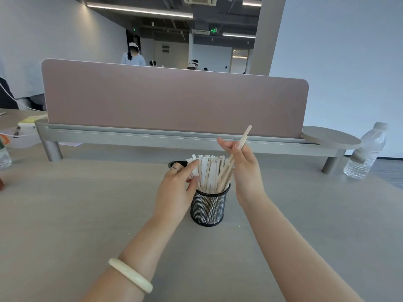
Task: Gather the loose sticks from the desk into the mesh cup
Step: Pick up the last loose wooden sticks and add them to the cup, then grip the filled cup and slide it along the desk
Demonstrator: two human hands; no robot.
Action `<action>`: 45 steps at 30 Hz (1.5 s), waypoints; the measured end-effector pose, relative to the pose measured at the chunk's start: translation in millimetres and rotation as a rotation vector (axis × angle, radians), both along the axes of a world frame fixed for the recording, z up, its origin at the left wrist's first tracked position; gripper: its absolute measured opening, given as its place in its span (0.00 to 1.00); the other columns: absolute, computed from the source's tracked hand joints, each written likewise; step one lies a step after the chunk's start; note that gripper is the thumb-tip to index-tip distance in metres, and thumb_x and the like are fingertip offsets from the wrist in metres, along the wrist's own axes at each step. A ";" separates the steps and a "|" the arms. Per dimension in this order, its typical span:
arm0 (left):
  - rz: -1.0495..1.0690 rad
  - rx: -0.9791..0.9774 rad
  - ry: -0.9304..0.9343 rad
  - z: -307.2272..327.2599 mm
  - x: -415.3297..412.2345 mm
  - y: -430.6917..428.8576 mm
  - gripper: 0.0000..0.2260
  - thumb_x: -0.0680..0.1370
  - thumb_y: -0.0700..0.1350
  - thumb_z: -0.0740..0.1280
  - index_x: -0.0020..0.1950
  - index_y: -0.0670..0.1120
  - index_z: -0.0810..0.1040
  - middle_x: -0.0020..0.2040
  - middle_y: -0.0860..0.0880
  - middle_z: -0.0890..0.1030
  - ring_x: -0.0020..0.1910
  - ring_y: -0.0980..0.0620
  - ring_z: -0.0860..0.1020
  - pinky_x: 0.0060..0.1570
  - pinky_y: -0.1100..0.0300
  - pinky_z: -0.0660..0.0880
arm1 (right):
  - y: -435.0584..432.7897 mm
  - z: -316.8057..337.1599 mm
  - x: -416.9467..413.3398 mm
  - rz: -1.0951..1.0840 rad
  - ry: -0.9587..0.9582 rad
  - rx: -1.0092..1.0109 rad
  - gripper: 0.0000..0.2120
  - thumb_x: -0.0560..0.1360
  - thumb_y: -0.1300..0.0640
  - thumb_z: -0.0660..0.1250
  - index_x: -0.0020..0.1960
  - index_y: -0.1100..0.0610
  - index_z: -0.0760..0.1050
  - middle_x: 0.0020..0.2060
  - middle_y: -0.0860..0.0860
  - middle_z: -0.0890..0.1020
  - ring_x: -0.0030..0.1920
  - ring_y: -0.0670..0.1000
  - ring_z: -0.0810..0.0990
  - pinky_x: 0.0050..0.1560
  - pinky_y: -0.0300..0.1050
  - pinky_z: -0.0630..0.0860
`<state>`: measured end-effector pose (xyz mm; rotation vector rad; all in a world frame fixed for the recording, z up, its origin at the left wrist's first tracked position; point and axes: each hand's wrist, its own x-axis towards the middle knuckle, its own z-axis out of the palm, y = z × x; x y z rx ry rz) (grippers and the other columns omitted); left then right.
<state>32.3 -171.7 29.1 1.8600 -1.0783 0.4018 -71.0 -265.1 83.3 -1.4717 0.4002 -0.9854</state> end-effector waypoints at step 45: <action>-0.698 0.238 0.626 -34.0 21.3 8.7 0.44 0.63 0.48 0.77 0.71 0.59 0.56 0.68 0.65 0.67 0.67 0.69 0.66 0.62 0.72 0.65 | -39.2 -106.7 -24.1 0.451 0.400 -0.128 0.40 0.63 0.55 0.75 0.71 0.49 0.62 0.65 0.47 0.76 0.66 0.46 0.75 0.61 0.41 0.75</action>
